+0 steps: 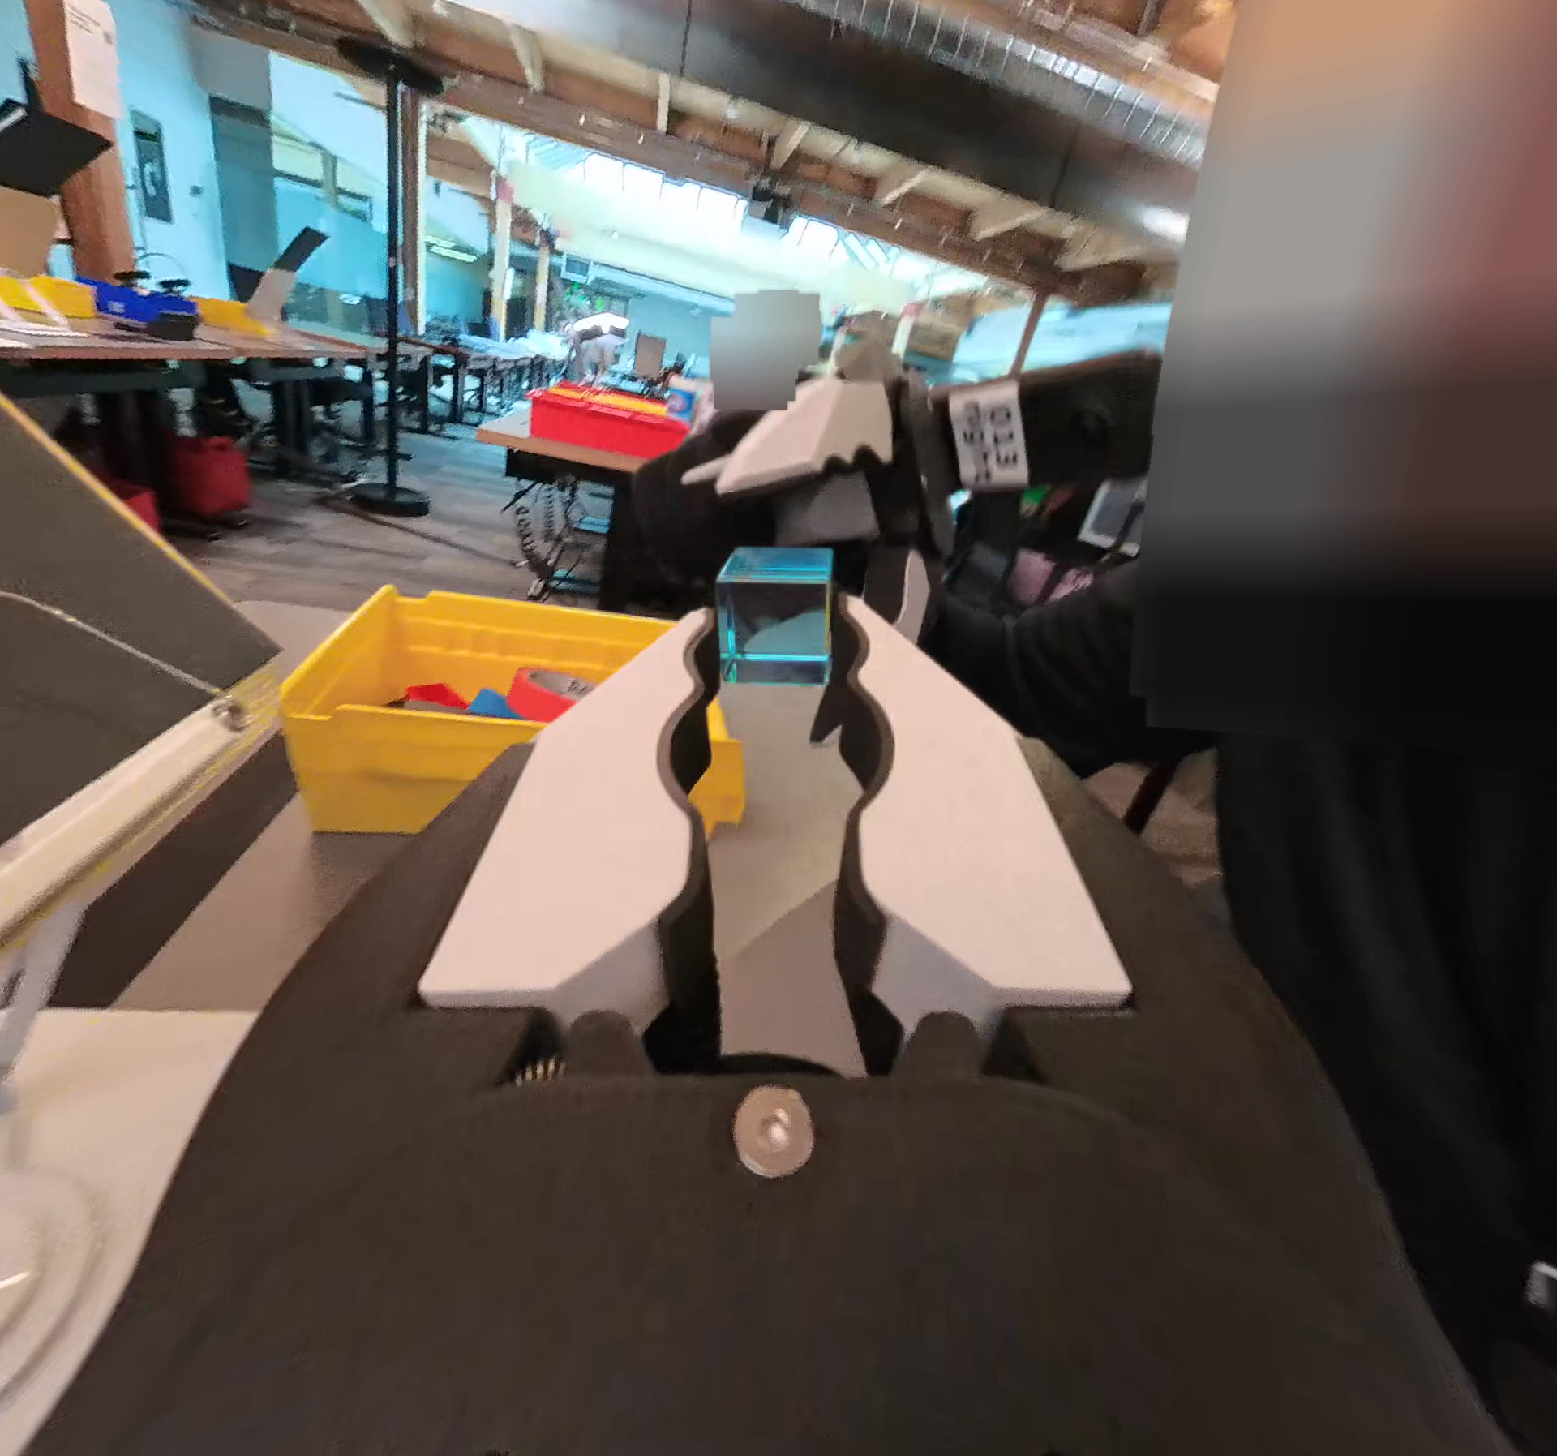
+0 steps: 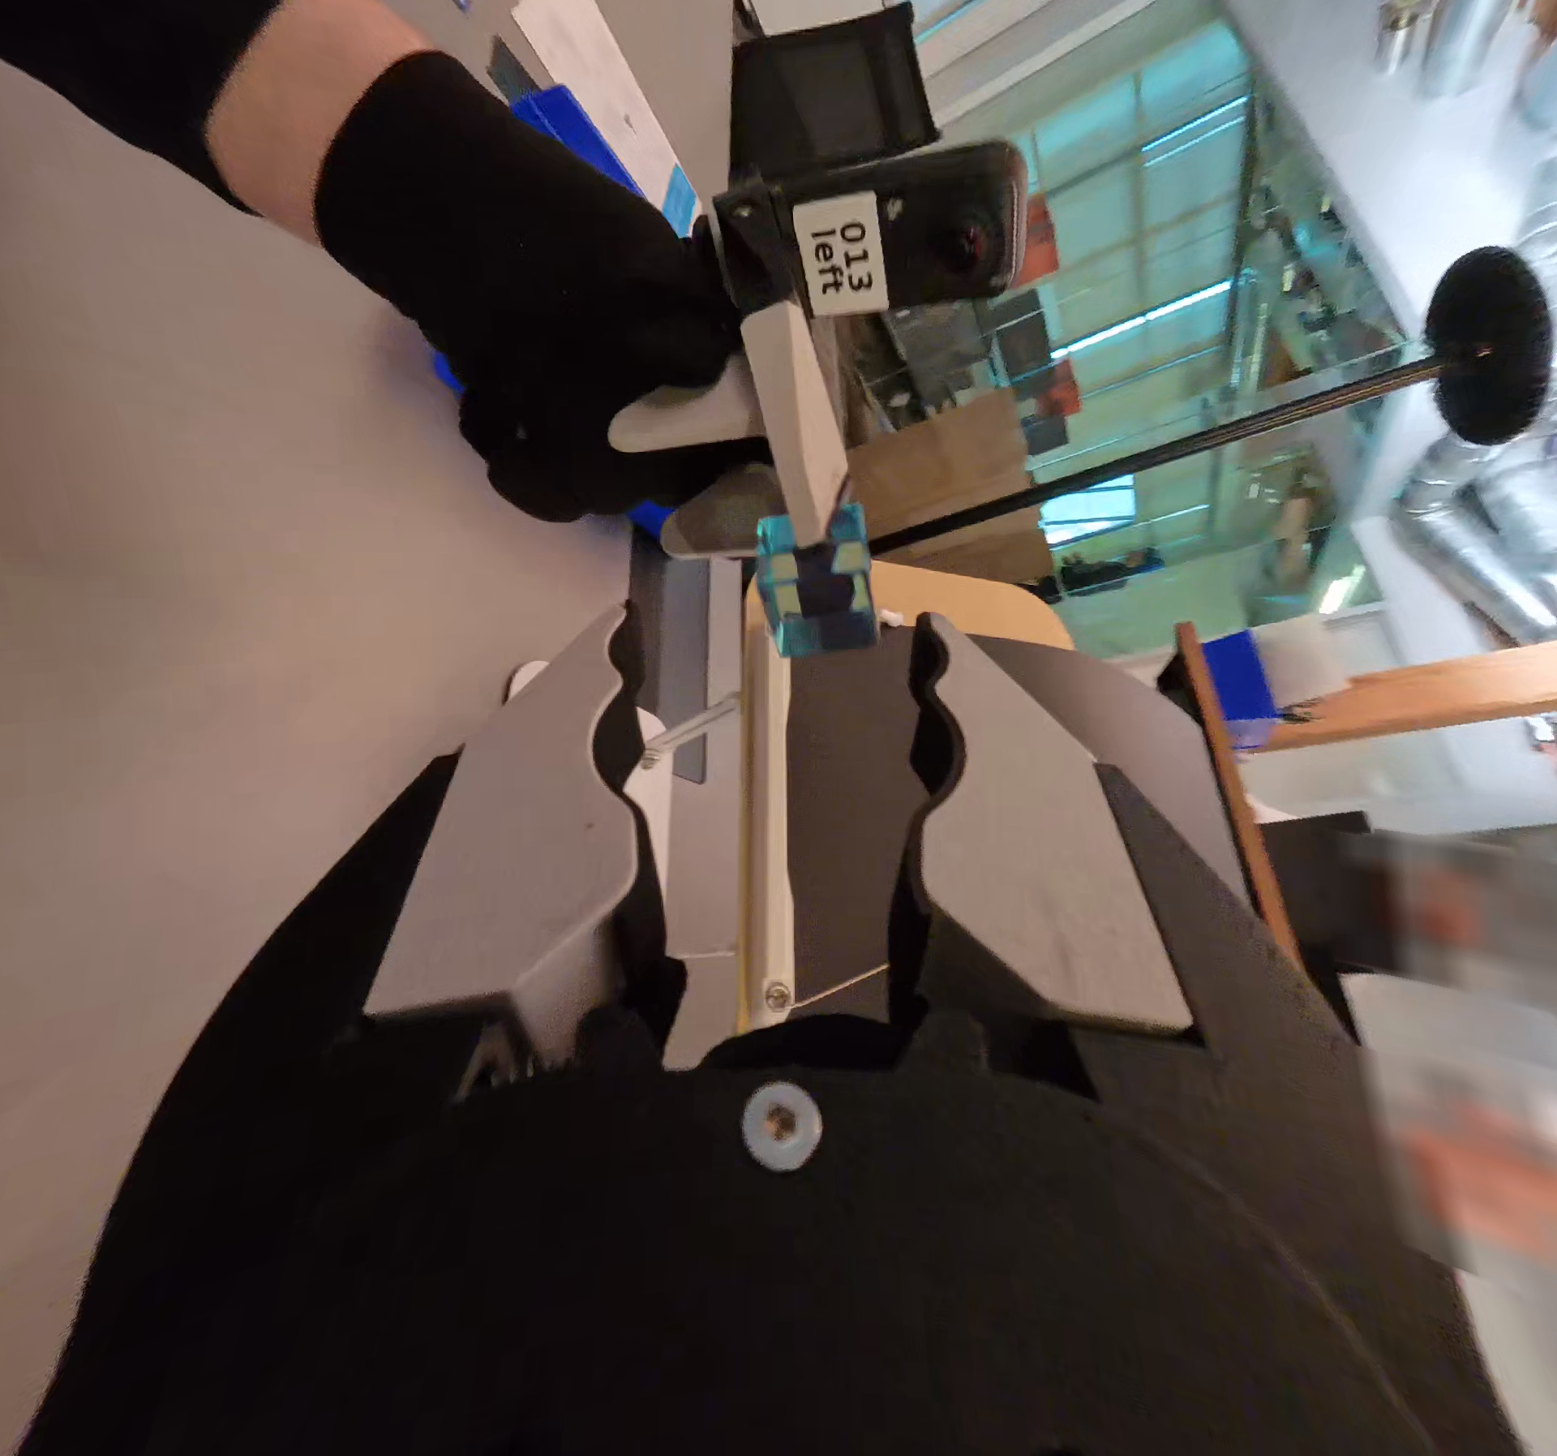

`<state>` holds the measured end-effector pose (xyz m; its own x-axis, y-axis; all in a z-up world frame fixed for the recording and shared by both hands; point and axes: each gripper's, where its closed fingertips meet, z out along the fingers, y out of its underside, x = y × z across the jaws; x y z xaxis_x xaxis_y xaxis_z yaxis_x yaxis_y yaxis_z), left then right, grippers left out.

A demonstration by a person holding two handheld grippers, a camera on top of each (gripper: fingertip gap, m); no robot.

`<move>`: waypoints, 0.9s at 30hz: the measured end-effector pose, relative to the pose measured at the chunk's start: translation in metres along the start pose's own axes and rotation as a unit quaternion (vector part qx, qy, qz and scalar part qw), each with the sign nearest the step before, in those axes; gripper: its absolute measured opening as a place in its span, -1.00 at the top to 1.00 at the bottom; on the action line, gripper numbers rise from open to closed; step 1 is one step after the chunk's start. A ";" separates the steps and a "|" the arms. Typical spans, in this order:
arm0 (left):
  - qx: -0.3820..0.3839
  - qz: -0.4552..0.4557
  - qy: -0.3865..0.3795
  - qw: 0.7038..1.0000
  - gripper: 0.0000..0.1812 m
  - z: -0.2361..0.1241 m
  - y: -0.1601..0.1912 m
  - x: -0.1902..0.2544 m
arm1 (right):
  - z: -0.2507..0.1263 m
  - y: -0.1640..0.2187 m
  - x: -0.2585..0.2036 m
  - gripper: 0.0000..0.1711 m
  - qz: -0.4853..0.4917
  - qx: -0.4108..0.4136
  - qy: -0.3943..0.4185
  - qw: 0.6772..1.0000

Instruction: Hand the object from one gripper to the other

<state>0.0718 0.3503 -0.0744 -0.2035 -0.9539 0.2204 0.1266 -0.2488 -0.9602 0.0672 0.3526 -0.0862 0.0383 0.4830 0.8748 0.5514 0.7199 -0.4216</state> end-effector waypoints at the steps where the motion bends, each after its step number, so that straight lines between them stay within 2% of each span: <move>1: 0.010 -0.018 0.007 1.000 0.74 0.001 -0.001 -0.001 | 0.001 -0.002 0.000 0.35 -0.012 -0.003 0.015 1.000; 9: 0.010 -0.086 0.065 0.994 0.73 0.007 0.012 0.001 | 0.000 -0.006 -0.003 0.73 -0.054 -0.013 0.042 0.998; 13: 0.005 -0.101 0.081 0.992 0.73 0.008 0.016 0.003 | -0.001 -0.005 -0.007 0.73 -0.064 -0.022 0.034 0.997; 17: 0.019 -0.095 0.081 0.992 0.72 0.011 0.014 0.003 | -0.004 -0.005 -0.006 0.73 -0.033 -0.021 0.037 0.999; 19: 0.009 -0.079 0.037 0.996 0.41 0.012 0.014 -0.006 | -0.012 -0.002 0.000 0.73 -0.005 -0.019 0.047 0.999; 20: 0.009 -0.067 0.021 0.997 0.30 0.011 0.011 -0.008 | -0.019 0.004 0.004 0.73 0.009 -0.026 0.054 0.998; 21: 0.022 -0.061 0.010 0.998 0.29 0.007 0.004 -0.011 | -0.026 0.013 0.010 0.73 0.022 -0.040 0.063 0.997; 26: 0.065 0.004 -0.010 0.998 0.94 -0.023 -0.028 -0.005 | -0.089 0.098 0.039 0.73 0.109 -0.170 0.130 0.971; 27: 0.064 0.017 -0.011 0.998 0.99 -0.026 -0.032 -0.001 | -0.103 0.119 0.038 0.73 0.138 -0.201 0.131 0.961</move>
<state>0.0431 0.3639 -0.0489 -0.1754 -0.9654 0.1932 0.2554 -0.2341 -0.9381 0.2201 0.4056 -0.0790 0.4078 0.4482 0.7955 0.7653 0.3074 -0.5655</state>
